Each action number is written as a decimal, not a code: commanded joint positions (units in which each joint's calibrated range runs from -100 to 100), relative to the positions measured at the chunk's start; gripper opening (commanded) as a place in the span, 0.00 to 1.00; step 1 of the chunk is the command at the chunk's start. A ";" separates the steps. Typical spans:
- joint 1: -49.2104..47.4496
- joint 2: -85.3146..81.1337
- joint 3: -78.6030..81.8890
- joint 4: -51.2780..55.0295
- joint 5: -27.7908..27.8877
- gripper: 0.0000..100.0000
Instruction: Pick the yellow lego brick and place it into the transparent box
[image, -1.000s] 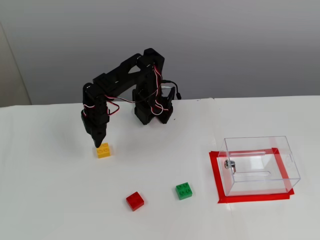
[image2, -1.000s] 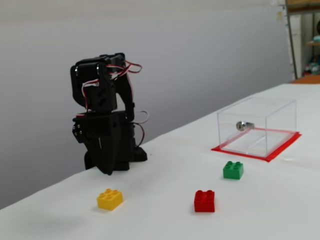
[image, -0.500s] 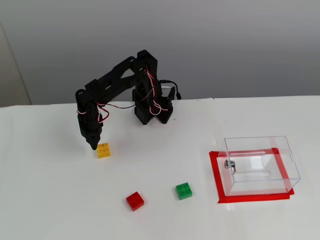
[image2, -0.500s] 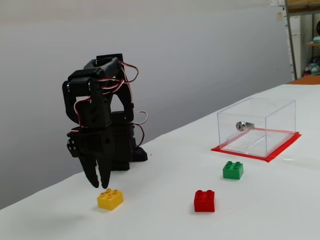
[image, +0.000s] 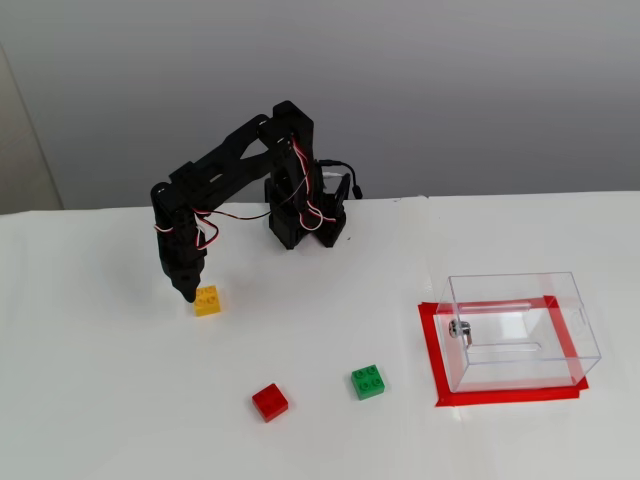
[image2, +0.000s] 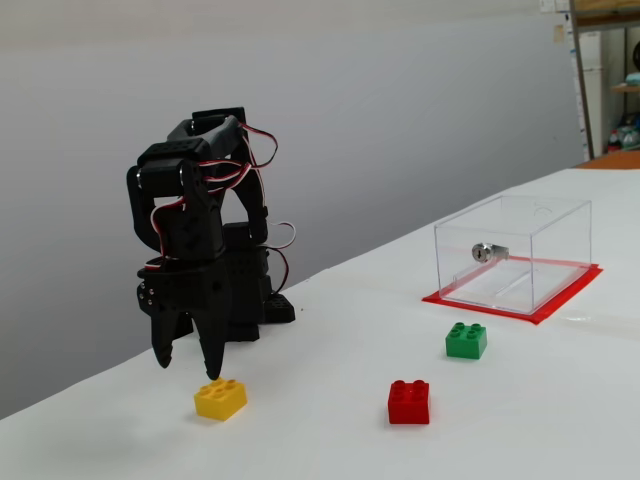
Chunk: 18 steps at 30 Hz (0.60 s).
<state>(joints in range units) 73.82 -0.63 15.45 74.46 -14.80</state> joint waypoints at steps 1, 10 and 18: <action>-1.40 -0.09 -0.53 -1.53 -0.23 0.32; -4.29 -0.09 3.72 -4.66 -0.23 0.31; -5.40 -0.09 8.42 -7.88 -0.28 0.31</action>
<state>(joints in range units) 68.59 -0.63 23.21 67.44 -14.95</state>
